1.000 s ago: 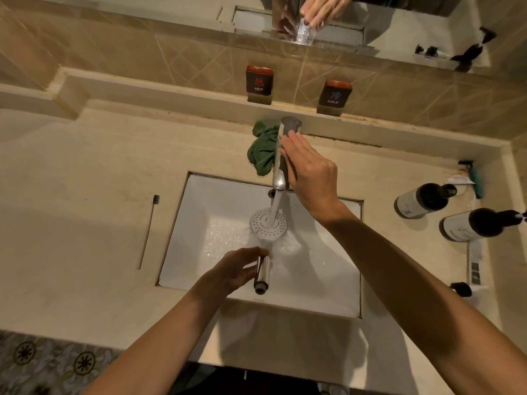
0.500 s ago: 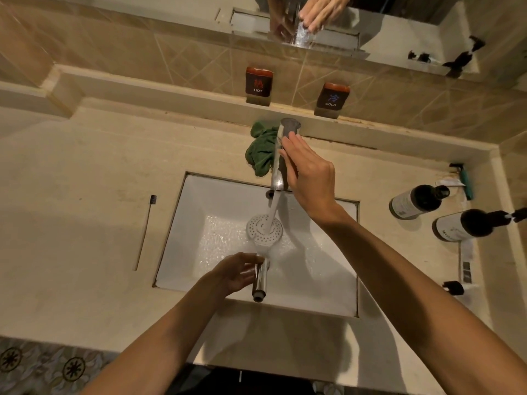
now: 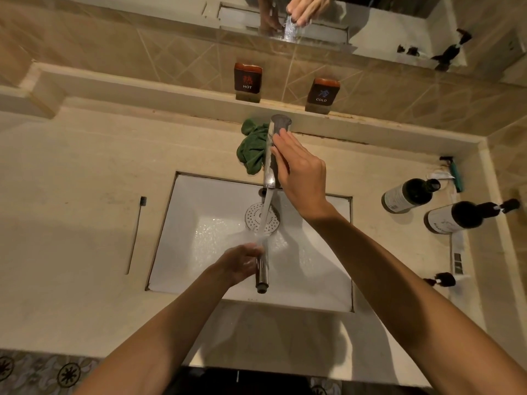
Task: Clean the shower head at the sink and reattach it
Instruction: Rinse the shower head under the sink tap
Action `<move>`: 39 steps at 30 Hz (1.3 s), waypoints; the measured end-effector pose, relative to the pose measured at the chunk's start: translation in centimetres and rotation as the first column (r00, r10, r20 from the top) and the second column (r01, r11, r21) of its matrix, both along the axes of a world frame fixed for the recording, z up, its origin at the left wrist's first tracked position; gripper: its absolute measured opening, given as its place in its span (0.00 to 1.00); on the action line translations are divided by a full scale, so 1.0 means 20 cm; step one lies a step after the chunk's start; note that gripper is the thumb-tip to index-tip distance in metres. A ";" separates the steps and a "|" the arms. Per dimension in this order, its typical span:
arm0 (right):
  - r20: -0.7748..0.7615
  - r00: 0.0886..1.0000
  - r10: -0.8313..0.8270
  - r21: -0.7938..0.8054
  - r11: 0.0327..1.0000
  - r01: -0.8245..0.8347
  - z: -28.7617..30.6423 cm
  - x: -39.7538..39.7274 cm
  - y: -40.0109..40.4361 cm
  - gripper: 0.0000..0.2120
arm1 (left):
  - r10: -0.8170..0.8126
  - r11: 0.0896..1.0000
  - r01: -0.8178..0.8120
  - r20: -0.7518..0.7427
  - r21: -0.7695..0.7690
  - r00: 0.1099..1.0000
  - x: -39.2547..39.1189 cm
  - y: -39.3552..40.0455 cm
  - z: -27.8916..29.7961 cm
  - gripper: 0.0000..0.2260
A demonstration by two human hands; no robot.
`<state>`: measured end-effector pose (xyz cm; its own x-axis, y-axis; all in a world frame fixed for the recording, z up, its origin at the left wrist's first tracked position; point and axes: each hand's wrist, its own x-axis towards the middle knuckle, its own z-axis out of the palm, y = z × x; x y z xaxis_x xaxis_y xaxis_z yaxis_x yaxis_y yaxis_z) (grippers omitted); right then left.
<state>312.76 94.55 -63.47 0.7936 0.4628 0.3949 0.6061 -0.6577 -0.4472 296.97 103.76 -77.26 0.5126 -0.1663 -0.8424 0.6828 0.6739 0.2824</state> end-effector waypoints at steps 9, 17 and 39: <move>0.015 1.000 0.006 -0.011 1.000 -0.005 0.00 0.01 0.00 0.17 | 0.087 0.996 -0.084 -0.195 0.024 0.977 -0.13 0.00 -0.01 0.15; 0.022 1.000 0.005 0.008 1.000 -0.005 0.00 0.00 0.00 0.17 | 0.093 0.996 -0.088 -0.191 0.033 0.977 -0.16 -0.02 0.03 0.15; 0.048 0.993 0.111 -0.092 0.990 -0.107 -0.11 -0.07 -0.10 0.27 | 0.105 0.992 -0.095 -0.115 0.086 0.988 -0.12 -0.01 0.14 0.19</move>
